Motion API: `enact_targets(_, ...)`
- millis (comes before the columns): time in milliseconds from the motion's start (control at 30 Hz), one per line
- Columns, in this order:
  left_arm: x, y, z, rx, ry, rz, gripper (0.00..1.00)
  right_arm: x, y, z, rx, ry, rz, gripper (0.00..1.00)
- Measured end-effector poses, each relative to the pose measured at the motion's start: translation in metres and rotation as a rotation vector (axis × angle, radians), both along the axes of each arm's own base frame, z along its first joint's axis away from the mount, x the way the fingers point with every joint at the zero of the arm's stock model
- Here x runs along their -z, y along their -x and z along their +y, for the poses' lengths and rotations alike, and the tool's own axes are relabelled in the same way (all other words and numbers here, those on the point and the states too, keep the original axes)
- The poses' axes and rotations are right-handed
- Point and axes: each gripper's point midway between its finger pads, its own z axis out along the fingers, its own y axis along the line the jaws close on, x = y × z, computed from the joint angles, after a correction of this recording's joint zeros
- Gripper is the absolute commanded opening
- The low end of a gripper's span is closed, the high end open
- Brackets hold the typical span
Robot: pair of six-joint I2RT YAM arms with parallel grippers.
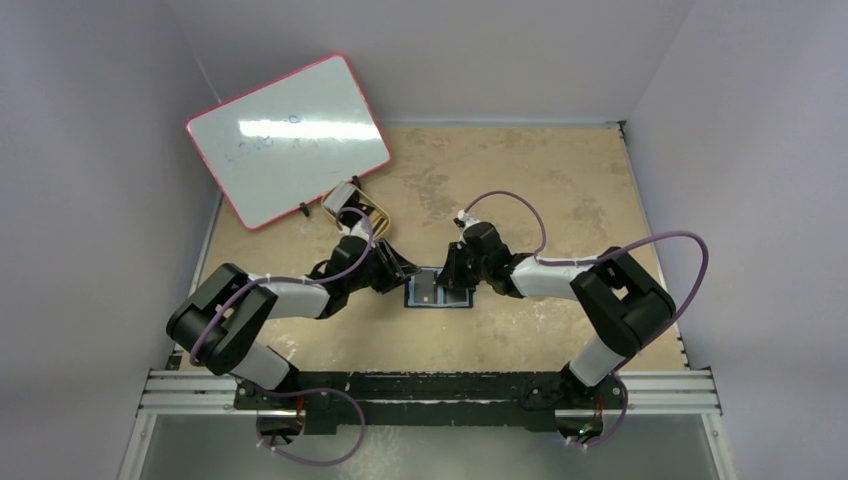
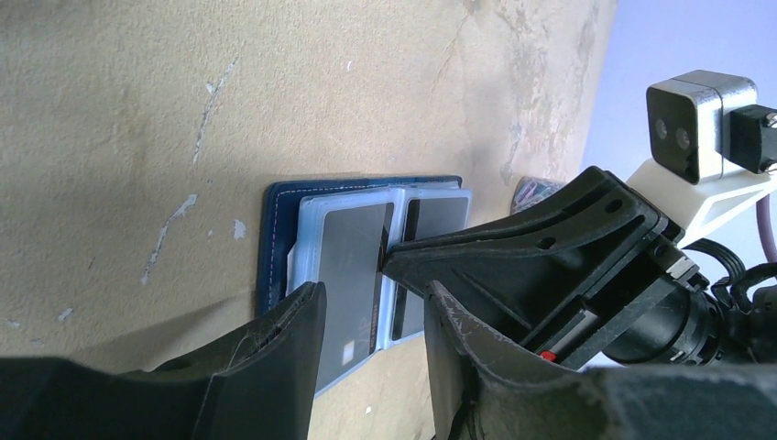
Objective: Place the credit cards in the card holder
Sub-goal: Turn over the card slot in the card holder.
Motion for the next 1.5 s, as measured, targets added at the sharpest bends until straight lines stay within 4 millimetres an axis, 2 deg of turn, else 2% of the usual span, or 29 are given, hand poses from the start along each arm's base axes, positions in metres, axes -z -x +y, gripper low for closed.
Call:
enact_targets(200, 0.004, 0.000, 0.001, 0.006, -0.015, 0.000, 0.43, 0.000, 0.000, 0.000, 0.000, 0.000, 0.000, 0.08)
enact_targets(400, 0.017, 0.002, 0.001, 0.008, -0.033, 0.027, 0.43, 0.000, 0.000, 0.000, 0.000, -0.002, -0.001, 0.09)
enact_targets(700, 0.015, -0.002, -0.002, 0.014, -0.016, 0.009, 0.43, 0.000, -0.001, 0.002, -0.001, -0.006, -0.004, 0.09)
enact_targets(967, 0.009, 0.001, -0.009, 0.038, 0.008, -0.003, 0.38, 0.001, -0.002, 0.003, -0.003, -0.013, -0.006, 0.09)
enact_targets(1167, 0.003, 0.006, -0.017, 0.070, 0.038, -0.015, 0.26, 0.000, -0.003, 0.005, -0.003, -0.019, -0.008, 0.10)
enact_targets(1367, 0.001, 0.007, -0.019, 0.077, 0.050, -0.012, 0.00, 0.000, -0.003, 0.005, -0.002, -0.020, -0.008, 0.14)
enact_targets(1500, 0.005, 0.008, -0.018, 0.078, 0.026, 0.006, 0.00, -0.003, 0.000, 0.001, -0.003, -0.007, 0.001, 0.20)
